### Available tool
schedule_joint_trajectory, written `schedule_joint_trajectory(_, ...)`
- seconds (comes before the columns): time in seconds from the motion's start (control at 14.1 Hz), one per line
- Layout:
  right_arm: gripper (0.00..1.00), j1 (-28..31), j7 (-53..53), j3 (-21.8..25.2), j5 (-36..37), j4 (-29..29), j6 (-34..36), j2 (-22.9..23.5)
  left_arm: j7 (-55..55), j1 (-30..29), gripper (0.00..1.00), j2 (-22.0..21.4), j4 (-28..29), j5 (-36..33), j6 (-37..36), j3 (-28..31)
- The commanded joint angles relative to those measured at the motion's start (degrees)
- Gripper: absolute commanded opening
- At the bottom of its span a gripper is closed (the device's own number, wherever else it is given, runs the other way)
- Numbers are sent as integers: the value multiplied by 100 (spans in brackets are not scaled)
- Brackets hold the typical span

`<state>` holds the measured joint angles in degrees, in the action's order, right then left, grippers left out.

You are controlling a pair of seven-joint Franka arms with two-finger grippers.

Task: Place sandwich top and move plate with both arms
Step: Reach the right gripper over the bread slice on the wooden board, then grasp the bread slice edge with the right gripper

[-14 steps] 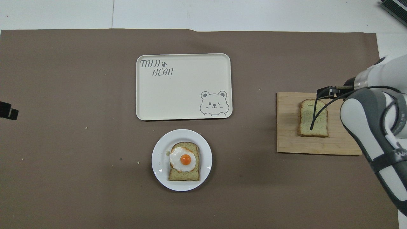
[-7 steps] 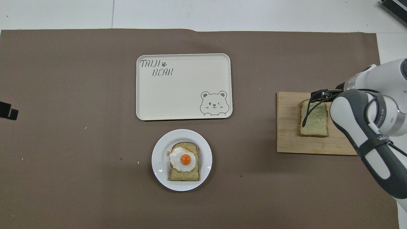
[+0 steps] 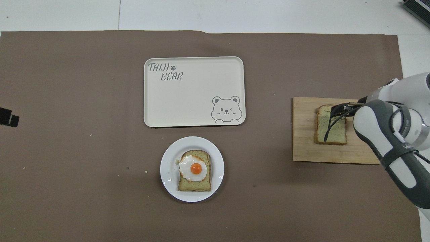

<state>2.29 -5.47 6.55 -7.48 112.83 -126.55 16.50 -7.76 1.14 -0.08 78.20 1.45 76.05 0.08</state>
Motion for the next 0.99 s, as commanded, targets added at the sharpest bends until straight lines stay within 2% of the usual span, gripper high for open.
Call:
schedule_joint_trajectory(0.0,100,79,-252,-58,-236,309,-141,-164,55,9,100,-71,-7,-13,-90,10)
schedule_joint_trajectory(0.07,100,78,-305,-58,-298,344,-141,-173,64,9,100,-71,-7,-13,-90,10)
schedule_joint_trajectory(0.14,93,87,-323,-58,-298,362,-141,-182,55,0,100,-71,-7,-13,-90,10)
schedule_joint_trajectory(0.36,44,87,-323,-58,-298,362,-141,-182,55,-87,100,-71,-7,-21,-99,18)
schedule_joint_trajectory(0.57,4,87,-428,-58,-298,362,-159,-174,55,-70,100,-71,-7,-22,-90,10)
schedule_joint_trajectory(0.64,0,87,-428,-58,-307,362,-159,-165,55,-53,100,-71,-7,-13,-90,10)
schedule_joint_trajectory(0.92,0,87,-367,-58,-325,353,-177,-147,55,-17,100,-71,-7,-22,-81,1)
